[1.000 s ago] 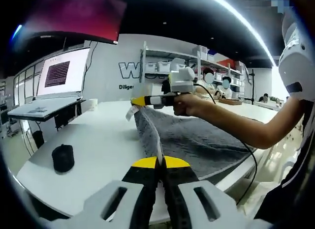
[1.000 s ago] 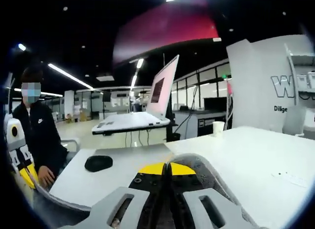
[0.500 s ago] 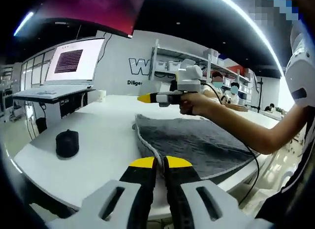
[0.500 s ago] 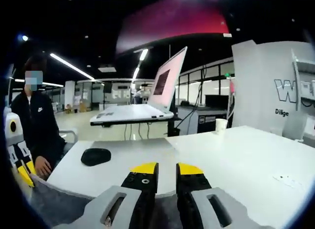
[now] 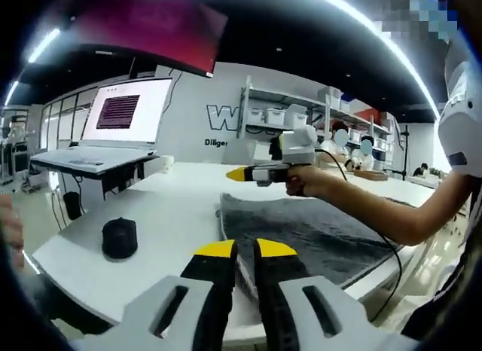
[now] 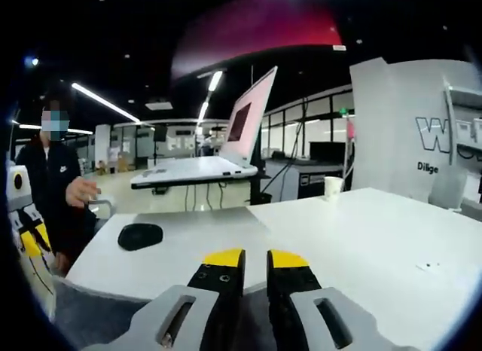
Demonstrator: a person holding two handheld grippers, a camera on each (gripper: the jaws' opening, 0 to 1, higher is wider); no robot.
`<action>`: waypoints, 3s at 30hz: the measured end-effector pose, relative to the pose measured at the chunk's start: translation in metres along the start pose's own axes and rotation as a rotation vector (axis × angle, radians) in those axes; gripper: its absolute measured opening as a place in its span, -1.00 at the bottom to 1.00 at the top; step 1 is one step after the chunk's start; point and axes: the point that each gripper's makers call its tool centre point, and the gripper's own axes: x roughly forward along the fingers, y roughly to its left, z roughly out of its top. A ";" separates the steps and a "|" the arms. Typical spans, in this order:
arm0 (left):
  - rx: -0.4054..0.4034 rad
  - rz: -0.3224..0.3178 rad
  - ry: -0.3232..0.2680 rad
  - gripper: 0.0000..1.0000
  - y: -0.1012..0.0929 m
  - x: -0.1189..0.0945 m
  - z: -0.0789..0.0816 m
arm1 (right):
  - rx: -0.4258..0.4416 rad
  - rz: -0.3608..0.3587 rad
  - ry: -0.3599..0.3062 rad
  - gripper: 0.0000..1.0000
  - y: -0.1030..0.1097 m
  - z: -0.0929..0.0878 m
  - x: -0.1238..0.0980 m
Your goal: Open the folded towel by lifting each exposed corner and separating the folded layers until the towel lies flat within the target outline without major curled edges
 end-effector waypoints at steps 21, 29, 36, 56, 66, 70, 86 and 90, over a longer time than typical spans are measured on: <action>0.203 -0.063 0.197 -0.95 -0.024 0.023 -0.038 | 0.006 -0.035 0.117 -1.00 -0.034 -0.042 0.025; 0.162 -0.016 0.235 -0.96 -0.005 0.017 -0.052 | 0.006 -0.018 0.155 -1.00 -0.024 -0.057 0.034; 0.133 0.001 0.268 -0.97 0.005 0.015 -0.065 | 0.010 -0.005 0.180 -1.00 -0.018 -0.065 0.047; 0.084 0.009 0.292 -0.97 0.012 0.014 -0.073 | 0.019 0.008 0.201 -1.00 -0.013 -0.073 0.049; 0.041 -0.019 0.178 -0.91 0.002 0.021 -0.047 | 0.009 -0.023 0.150 -1.00 -0.029 -0.051 0.024; 0.056 -0.022 0.165 -0.85 -0.001 0.023 -0.043 | 0.011 -0.033 0.135 -1.00 -0.032 -0.045 0.012; 0.074 -0.062 0.110 -0.69 -0.025 0.027 -0.024 | -0.002 -0.078 0.068 -0.96 -0.051 -0.024 -0.043; 0.079 -0.080 0.110 -0.63 -0.032 0.030 -0.023 | -0.008 -0.089 0.064 -0.92 -0.052 -0.025 -0.064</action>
